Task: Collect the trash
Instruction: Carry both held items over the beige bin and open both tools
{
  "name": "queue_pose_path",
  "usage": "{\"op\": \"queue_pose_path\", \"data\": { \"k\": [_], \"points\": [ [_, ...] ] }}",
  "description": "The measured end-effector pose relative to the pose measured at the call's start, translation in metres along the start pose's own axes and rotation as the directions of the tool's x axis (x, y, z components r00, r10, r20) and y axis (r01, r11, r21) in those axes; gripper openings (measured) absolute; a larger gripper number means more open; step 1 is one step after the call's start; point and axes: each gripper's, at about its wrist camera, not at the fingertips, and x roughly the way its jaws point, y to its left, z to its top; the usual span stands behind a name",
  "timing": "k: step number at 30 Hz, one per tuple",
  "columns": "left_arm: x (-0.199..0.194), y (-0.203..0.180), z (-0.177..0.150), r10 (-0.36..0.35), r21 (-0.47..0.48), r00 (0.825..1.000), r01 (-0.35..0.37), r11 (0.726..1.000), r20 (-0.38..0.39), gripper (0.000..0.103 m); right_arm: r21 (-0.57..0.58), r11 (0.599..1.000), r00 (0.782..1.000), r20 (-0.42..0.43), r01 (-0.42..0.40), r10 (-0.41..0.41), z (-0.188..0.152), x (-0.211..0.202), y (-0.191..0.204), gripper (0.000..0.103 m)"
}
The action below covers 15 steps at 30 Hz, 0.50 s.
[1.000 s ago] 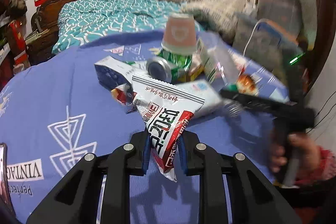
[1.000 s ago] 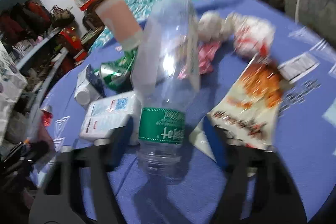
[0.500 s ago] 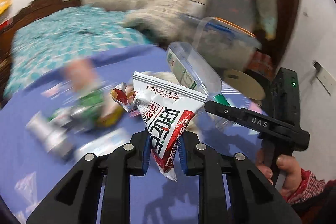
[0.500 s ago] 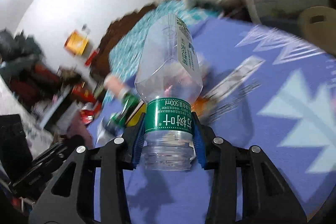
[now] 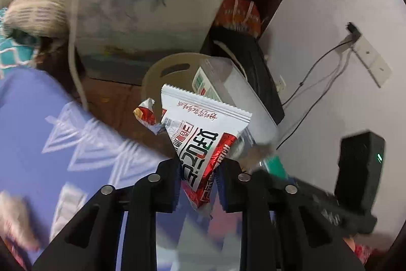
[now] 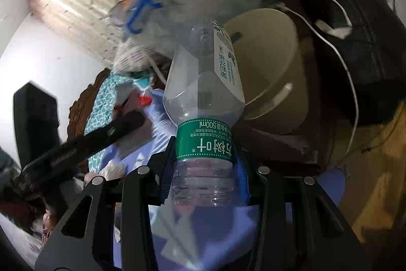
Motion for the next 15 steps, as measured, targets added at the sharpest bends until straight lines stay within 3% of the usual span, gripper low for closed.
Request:
{"op": "queue_pose_path", "data": {
  "k": [1,3,4,5,6,10,15],
  "points": [
    [0.014,-0.003,0.008,0.017,0.001,1.0,-0.017,1.0,-0.009,0.034,0.008,1.0,1.0,-0.001,0.009,-0.009,0.008,0.002,-0.007,0.044],
    [0.031,-0.008,0.019,0.057,-0.004,0.998,-0.058,0.998,-0.023,0.084,0.009,1.0,1.0,-0.017,0.017,-0.017,0.016,0.008,-0.009,0.046],
    [0.038,-0.007,0.024,0.093,-0.015,0.995,-0.094,0.995,-0.025,0.09,0.015,1.0,1.0,-0.013,0.02,-0.02,0.016,0.007,-0.01,0.052],
    [0.042,-0.007,0.027,0.11,-0.022,0.994,-0.11,0.994,-0.019,0.091,0.023,1.0,1.0,0.01,0.017,-0.017,0.019,0.006,-0.01,0.062],
    [0.044,-0.007,0.029,0.111,-0.025,0.994,-0.111,0.993,-0.018,0.091,0.017,1.0,0.999,0.031,0.022,-0.023,0.019,0.003,-0.01,0.063],
    [0.025,0.001,0.034,0.11,-0.058,0.994,-0.109,0.992,0.016,0.091,-0.025,0.999,0.993,0.114,0.026,-0.023,0.027,-0.008,-0.004,0.063],
    [-0.028,0.017,0.001,0.089,-0.107,0.991,-0.079,0.991,0.1,0.091,-0.062,0.998,0.979,0.205,0.006,0.007,0.017,-0.022,0.01,0.063]
  ]
}}
